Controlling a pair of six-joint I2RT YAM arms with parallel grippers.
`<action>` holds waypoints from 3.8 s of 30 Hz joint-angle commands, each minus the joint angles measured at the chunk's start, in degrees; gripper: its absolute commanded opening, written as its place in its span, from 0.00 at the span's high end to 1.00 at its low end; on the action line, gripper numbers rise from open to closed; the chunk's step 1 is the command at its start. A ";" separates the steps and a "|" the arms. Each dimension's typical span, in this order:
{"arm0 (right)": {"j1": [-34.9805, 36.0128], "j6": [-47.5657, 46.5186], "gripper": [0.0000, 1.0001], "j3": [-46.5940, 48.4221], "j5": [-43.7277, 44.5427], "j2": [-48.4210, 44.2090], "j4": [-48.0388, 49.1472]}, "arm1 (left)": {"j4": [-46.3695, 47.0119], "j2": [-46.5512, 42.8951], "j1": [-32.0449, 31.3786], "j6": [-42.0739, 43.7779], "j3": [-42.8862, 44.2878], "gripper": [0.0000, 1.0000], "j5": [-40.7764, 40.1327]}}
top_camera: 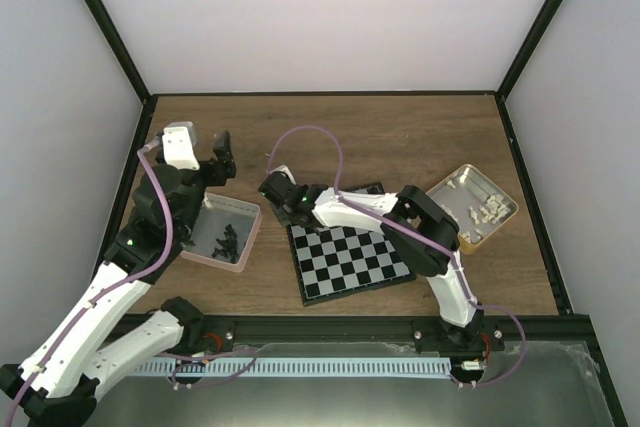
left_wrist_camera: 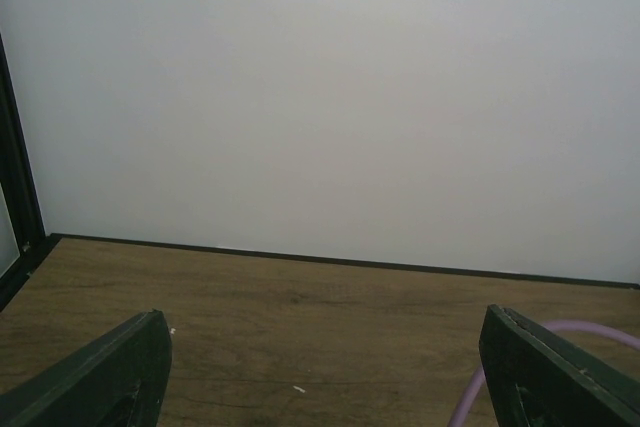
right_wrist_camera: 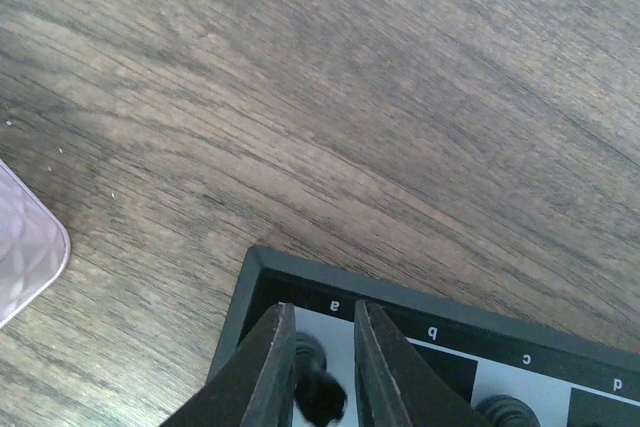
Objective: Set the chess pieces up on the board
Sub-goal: Place the chess piece on the chessboard, then pick up the chess piece from the storage box.
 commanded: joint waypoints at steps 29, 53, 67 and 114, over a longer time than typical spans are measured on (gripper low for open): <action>-0.29 -0.27 0.88 -4.58 -0.64 -4.82 4.48 | 0.69 0.26 0.12 0.90 -1.29 0.13 -0.97; -0.30 -0.20 0.79 -6.85 -2.35 -7.15 6.14 | 0.51 2.16 0.12 0.48 -1.11 0.14 -0.46; -1.15 4.06 0.71 -10.86 -3.52 -13.66 10.10 | -4.53 3.30 0.12 -6.20 -1.34 0.14 -3.11; -3.31 15.47 0.68 -25.67 -6.31 -33.53 12.73 | -13.99 38.81 17.70 -24.99 -13.44 0.81 20.30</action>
